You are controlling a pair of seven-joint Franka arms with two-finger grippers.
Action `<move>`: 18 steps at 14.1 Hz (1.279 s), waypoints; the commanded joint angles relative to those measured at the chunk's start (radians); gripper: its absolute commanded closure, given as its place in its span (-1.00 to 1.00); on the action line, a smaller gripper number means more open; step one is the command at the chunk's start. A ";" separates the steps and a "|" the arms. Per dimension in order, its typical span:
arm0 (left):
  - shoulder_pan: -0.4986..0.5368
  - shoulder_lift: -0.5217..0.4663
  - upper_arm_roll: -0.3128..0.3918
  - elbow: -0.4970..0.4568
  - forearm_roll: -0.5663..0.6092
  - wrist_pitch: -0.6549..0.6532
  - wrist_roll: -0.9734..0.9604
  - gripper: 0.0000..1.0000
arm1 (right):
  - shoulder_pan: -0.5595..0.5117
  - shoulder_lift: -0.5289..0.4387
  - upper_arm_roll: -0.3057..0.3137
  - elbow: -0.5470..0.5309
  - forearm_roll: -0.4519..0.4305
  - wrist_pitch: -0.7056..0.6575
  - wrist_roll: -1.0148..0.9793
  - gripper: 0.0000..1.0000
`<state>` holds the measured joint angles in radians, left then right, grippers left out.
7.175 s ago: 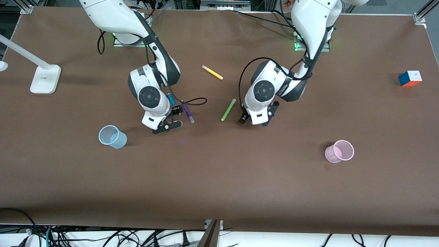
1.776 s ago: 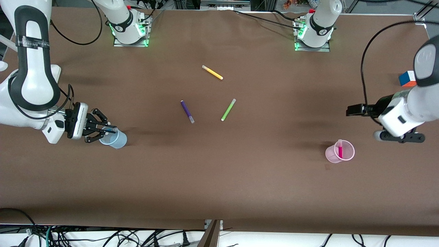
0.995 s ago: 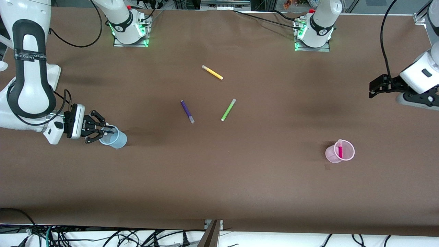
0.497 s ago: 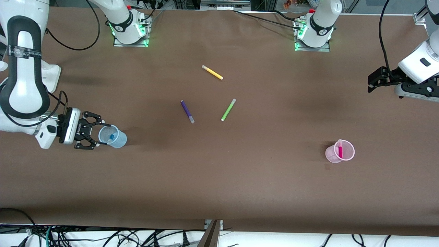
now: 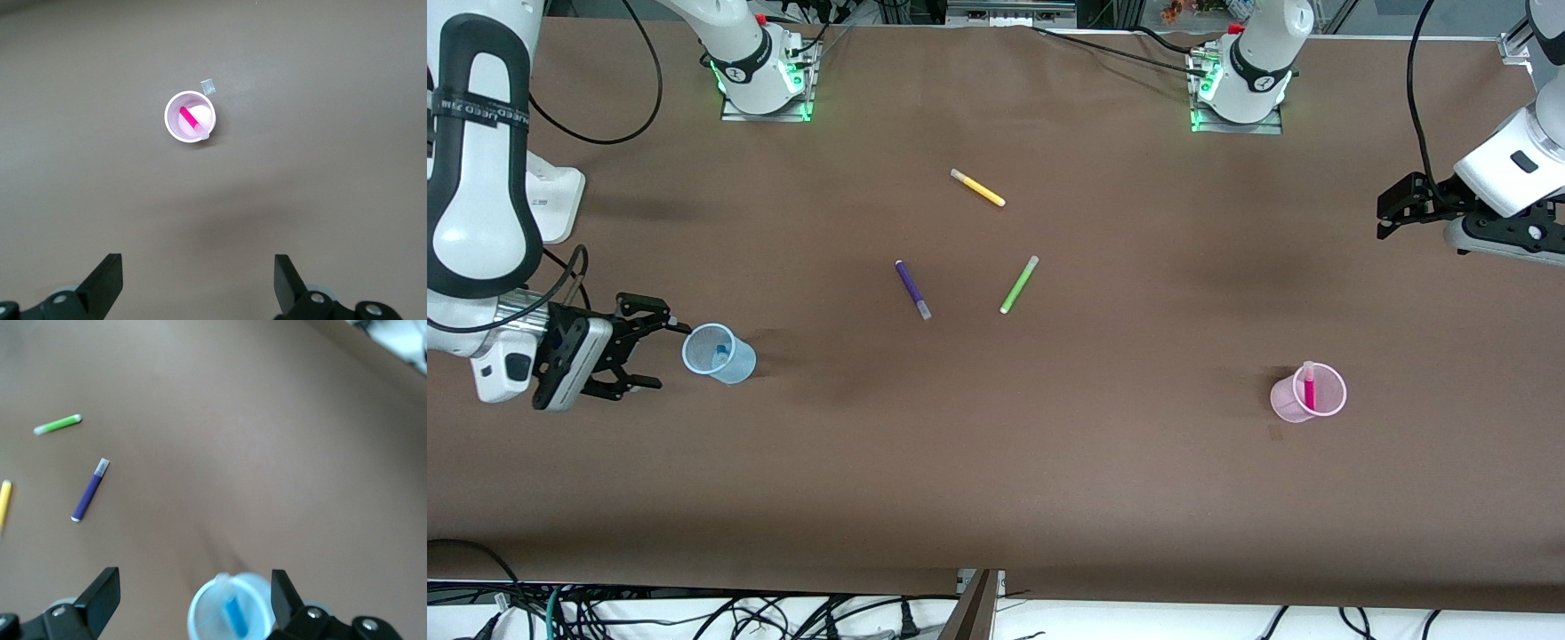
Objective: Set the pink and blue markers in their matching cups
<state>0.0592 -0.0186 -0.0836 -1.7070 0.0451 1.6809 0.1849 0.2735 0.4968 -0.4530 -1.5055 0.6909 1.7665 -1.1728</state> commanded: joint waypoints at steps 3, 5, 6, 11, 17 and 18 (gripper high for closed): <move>-0.001 0.026 -0.010 0.044 0.001 -0.015 -0.002 -1.00 | 0.021 0.003 0.013 0.111 -0.183 -0.159 0.397 -1.00; 0.002 0.026 -0.016 0.044 -0.001 -0.016 0.005 -1.00 | 0.036 -0.007 0.017 0.116 -0.258 -0.185 0.558 -1.00; 0.004 0.026 -0.016 0.044 -0.001 -0.016 0.007 -1.00 | 0.041 -0.017 0.025 0.117 -0.287 -0.205 0.643 -1.00; -0.002 0.035 -0.018 0.064 0.001 -0.016 0.005 -1.00 | 0.006 -0.131 0.209 0.070 -0.488 -0.246 1.097 -1.00; -0.001 0.035 -0.019 0.064 0.001 -0.016 0.005 -1.00 | -0.086 -0.356 0.346 -0.116 -0.636 -0.269 1.240 -1.00; -0.002 0.035 -0.018 0.064 0.001 -0.016 0.005 -1.00 | -0.103 -0.377 0.346 -0.123 -0.636 -0.265 1.240 -1.00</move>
<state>0.0585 -0.0023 -0.0993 -1.6785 0.0450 1.6819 0.1849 0.2235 0.2100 -0.1375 -1.5435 0.0760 1.4875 0.0564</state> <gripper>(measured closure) 0.000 0.000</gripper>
